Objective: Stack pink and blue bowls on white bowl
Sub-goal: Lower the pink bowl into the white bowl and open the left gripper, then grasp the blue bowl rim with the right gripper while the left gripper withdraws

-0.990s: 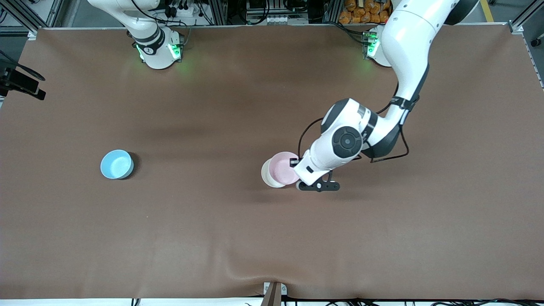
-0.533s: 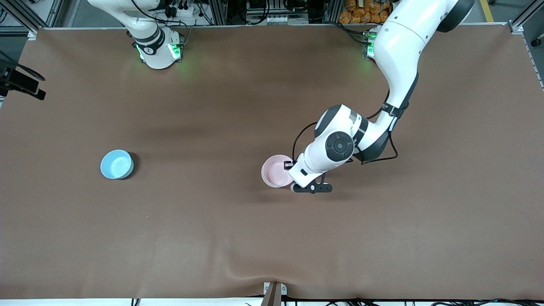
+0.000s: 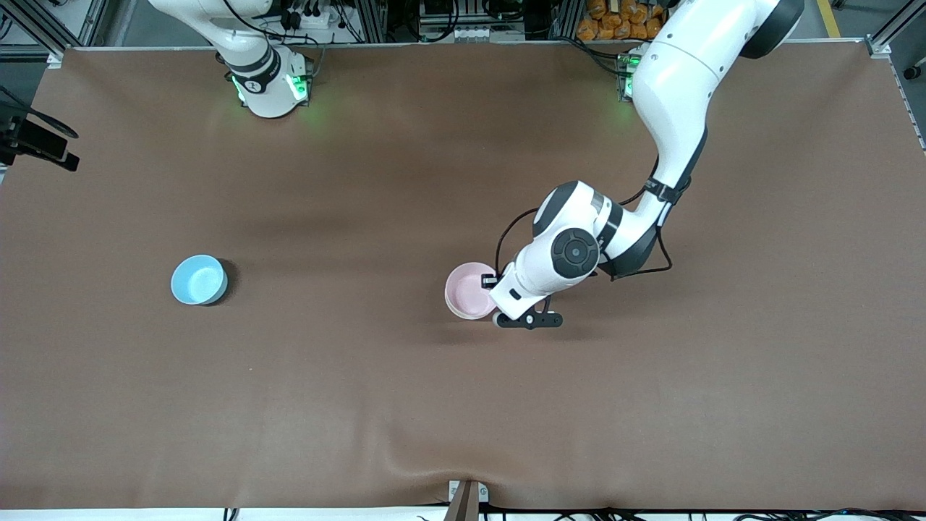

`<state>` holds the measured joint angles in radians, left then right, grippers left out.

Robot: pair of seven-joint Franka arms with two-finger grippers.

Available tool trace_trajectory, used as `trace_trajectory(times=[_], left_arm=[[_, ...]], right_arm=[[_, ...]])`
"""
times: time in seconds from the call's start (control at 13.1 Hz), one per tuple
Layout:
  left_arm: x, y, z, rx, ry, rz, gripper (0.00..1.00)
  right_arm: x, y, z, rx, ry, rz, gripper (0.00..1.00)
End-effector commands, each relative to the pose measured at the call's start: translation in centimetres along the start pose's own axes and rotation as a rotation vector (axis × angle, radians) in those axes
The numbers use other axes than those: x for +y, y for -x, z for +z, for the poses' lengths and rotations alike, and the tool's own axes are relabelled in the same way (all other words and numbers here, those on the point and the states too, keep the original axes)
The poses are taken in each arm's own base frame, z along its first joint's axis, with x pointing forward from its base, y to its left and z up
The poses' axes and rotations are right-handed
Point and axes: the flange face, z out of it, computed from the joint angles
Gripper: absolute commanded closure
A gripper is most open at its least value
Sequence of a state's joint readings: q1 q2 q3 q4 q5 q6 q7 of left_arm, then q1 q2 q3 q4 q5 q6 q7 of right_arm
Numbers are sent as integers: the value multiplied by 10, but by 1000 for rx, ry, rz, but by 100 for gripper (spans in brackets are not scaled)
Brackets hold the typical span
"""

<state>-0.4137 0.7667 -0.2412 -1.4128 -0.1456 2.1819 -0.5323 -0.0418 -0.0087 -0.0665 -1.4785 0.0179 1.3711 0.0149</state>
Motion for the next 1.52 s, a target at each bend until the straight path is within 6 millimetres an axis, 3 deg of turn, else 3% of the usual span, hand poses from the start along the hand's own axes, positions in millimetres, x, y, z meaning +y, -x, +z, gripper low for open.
trace_trajectory(times=[0.0,0.23,0.53,0.76,0.99,1.07,1.14,1.22,1.45], left_arm=[[5,-2,14,1,22,1,100],[6,-2,14,1,21,5,100],[4,-4,22,11,26,5,100],[4,-4,33,11,23,7,100],[4,-3,34,9,29,2,100],[3,-4,35,8,27,0,93],[2,-4,36,6,25,-8,64],[1,-4,34,7,24,-7,1],[3,-5,17,21,20,-6,0]], right_arm=[[-4,-17,17,-19,-1,12,0],[-11,-26,29,-43,-16,2,0],[-36,-41,57,-96,-22,-38,0],[-60,-65,107,-187,-68,-65,0],[-53,-78,120,-173,-83,-54,0],[-51,-85,131,-163,-81,-53,0],[-48,-92,146,-167,-79,-45,0],[-48,-100,163,-162,-78,-41,0],[-24,-107,215,-134,-68,-50,0]])
